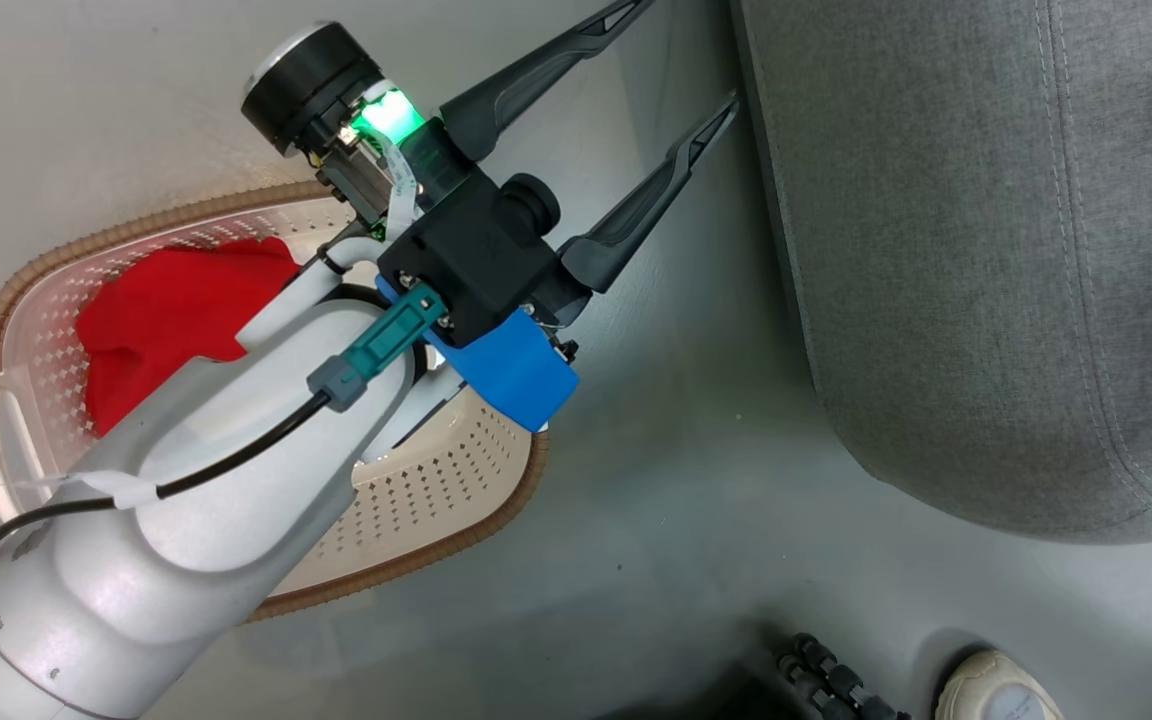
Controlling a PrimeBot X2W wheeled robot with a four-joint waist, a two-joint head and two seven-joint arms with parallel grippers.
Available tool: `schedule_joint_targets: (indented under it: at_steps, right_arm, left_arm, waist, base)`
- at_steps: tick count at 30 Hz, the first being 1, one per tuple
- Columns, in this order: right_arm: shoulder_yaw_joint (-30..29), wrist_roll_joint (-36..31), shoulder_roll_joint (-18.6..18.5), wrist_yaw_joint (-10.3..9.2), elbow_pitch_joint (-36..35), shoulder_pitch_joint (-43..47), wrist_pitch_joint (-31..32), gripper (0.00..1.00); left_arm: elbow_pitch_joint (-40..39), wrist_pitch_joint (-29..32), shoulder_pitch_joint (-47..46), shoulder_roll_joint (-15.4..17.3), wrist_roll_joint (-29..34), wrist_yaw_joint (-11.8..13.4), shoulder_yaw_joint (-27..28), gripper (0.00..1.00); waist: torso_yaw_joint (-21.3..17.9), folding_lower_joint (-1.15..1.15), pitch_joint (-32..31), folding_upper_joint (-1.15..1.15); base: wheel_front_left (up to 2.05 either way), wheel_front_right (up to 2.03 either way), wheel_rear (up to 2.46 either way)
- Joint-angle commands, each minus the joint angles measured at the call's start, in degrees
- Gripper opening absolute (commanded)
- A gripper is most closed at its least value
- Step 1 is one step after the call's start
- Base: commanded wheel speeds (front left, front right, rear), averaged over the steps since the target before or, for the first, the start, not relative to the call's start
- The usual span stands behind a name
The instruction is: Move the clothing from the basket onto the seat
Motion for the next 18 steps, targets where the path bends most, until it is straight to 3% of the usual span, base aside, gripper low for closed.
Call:
schedule_joint_targets:
  at_steps: [1,2,11,18]
  right_arm:
    - [-0.43,0.67,0.03,0.03,0.58,0.53,-0.2,0.0]
    - [-0.89,1.25,0.42,0.02,0.72,0.84,-0.2,1.0]
    - [-1.38,0.28,3.44,0.03,-4.32,12.64,-0.2,1.0]
    - [1.3,-1.2,5.35,0.02,-11.91,22.8,-0.2,1.0]
  left_arm:
    - [0.29,-0.46,-0.53,0.09,-0.18,0.19,-0.09,1.0]
    - [0.51,-0.6,-0.37,0.17,-0.22,0.28,-0.04,1.0]
    - [4.38,-4.32,4.78,-1.58,-2.45,1.5,0.6,1.0]
    - [6.83,-5.46,10.64,-2.87,-4.66,2.51,4.33,1.0]
  waist:
    - [0.08,-0.01,-0.42,0.0]
    - [0.04,-0.01,-0.78,0.0]
    - [0.16,-0.01,-9.88,0.0]
    - [0.66,-0.01,-18.87,0.0]
  base:
    - [0.0,0.0,0.0]
    - [0.0,0.0,0.0]
    - [0.0,0.0,0.0]
    - [0.0,0.0,0.0]
